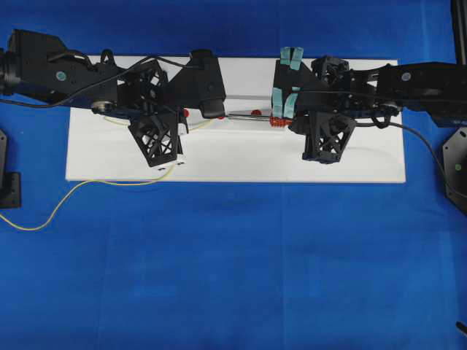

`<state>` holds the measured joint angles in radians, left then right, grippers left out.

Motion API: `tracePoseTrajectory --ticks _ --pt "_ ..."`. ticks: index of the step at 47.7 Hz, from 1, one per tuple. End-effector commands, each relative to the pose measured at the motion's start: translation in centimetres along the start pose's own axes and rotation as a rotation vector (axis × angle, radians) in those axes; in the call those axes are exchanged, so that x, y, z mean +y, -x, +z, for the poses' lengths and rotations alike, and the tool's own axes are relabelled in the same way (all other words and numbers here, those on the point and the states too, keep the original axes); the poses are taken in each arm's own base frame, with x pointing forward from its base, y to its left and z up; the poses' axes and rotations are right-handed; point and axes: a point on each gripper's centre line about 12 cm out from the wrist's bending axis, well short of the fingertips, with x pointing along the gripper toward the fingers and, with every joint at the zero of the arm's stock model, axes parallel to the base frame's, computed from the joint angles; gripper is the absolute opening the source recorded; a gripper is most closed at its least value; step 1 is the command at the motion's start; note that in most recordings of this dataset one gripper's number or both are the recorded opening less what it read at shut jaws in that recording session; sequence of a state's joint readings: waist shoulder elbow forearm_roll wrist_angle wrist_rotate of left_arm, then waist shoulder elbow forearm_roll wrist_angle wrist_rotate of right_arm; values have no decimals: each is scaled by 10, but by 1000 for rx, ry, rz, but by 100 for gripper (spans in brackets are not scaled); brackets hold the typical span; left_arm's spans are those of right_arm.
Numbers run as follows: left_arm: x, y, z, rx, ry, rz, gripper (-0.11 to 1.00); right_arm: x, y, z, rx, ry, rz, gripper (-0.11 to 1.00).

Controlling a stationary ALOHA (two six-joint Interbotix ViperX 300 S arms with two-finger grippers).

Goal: Touch the tip of the soldering iron to the tip of the solder at the mark.

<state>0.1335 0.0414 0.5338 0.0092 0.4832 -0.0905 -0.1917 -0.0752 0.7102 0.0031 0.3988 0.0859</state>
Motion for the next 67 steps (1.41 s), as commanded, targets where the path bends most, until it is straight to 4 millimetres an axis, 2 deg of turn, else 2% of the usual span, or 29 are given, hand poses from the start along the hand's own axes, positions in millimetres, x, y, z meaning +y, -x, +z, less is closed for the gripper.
tracePoseTrajectory --ticks 1,31,67 --pt "-1 8 12 -43 -4 -3 3 0 6 13 -43 5 0 6" --pt "-2 8 17 -52 -5 -4 3 -1 6 12 -39 3 -2 6" --pt "-5 7 13 -38 -9 -6 3 -1 6 12 -40 5 -2 6"
